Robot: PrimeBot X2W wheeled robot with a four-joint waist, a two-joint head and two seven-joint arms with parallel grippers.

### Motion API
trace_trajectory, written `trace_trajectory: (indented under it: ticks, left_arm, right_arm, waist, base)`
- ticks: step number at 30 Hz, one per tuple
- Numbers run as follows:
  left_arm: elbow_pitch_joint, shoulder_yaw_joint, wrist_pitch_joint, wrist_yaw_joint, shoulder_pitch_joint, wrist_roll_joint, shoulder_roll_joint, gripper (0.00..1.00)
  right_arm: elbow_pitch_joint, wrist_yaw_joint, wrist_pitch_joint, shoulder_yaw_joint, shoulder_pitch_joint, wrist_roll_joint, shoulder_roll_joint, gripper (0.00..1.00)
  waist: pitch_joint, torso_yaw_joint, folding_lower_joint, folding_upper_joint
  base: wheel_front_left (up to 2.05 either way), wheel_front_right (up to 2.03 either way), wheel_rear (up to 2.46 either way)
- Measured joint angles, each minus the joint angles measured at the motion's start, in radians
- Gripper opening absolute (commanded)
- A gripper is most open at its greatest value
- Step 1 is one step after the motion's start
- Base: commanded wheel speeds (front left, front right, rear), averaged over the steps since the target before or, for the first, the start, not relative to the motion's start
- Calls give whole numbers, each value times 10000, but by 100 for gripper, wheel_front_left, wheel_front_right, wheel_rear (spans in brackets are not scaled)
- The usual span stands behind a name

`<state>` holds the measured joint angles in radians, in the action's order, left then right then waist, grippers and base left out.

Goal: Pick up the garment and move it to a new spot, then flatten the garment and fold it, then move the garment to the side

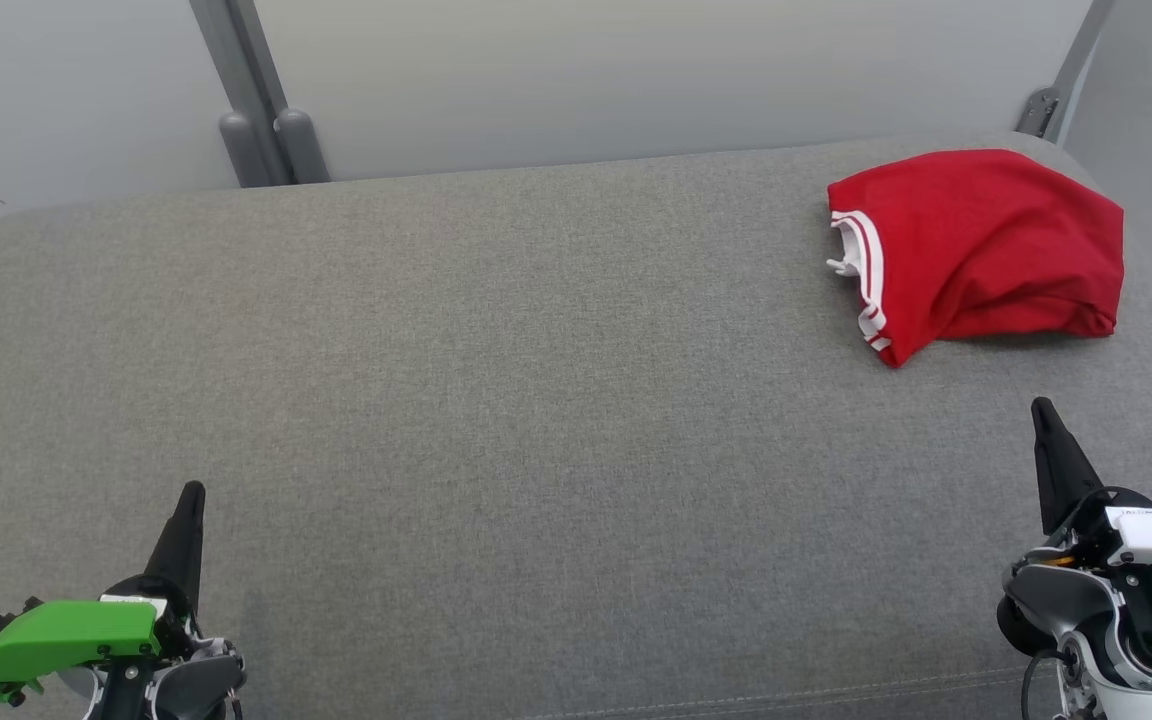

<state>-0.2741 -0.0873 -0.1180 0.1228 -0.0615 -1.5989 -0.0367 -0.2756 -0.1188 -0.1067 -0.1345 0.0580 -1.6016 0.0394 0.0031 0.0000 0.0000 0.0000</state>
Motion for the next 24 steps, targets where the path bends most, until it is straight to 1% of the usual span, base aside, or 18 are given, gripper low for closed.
trace_trajectory:
  ticks: [24]
  left_arm:
    - [0,0,0,0,0,0,0,0]
  right_arm:
    - [0,2,0,0,0,0,0,0]
  waist:
    - [0,0,0,0]
  base:
    - [0,0,0]
